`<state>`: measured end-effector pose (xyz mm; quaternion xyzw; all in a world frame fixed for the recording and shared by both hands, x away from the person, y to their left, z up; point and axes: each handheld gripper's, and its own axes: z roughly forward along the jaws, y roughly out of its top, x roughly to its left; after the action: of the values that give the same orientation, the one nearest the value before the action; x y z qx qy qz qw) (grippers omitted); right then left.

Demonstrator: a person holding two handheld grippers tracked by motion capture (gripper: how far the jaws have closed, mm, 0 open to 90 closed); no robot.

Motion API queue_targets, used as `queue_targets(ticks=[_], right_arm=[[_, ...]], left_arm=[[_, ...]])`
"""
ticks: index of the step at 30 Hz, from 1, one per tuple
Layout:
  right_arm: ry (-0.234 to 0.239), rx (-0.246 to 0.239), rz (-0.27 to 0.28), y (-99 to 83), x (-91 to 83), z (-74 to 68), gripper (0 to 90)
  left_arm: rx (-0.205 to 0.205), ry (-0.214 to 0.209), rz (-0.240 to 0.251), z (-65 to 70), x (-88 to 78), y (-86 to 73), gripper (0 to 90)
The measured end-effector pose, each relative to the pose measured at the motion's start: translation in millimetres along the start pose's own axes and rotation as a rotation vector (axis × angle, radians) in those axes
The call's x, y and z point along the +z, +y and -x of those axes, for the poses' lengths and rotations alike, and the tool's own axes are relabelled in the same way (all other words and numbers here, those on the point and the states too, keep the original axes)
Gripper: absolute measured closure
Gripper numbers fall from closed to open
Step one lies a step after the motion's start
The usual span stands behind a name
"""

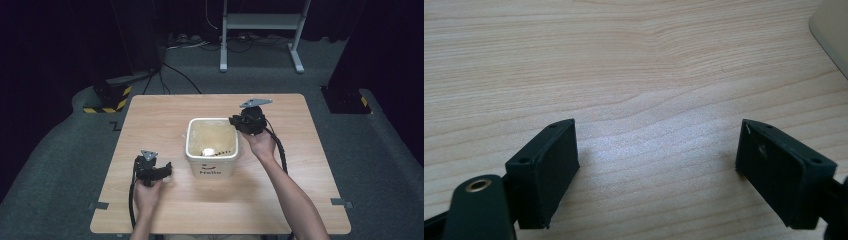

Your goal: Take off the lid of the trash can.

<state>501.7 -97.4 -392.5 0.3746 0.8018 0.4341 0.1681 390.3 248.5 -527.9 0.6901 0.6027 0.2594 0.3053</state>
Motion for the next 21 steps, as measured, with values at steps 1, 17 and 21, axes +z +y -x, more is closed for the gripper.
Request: queue_targets(ticks=[1,17,21], right_arm=[[0.001,0.005,0.003,0.0,-0.3,0.1,77.4],[0.007,0.008,0.020,1.7,-4.9,0.2,78.6],[0.013,0.010,0.029,2.5,-7.3,0.0,78.8]], left_arm=[[0.000,0.000,0.000,0.0,0.0,0.0,17.4],[-0.001,0.000,0.000,0.1,0.0,0.0,17.4],[0.000,0.000,0.000,0.0,0.0,0.0,17.3]])
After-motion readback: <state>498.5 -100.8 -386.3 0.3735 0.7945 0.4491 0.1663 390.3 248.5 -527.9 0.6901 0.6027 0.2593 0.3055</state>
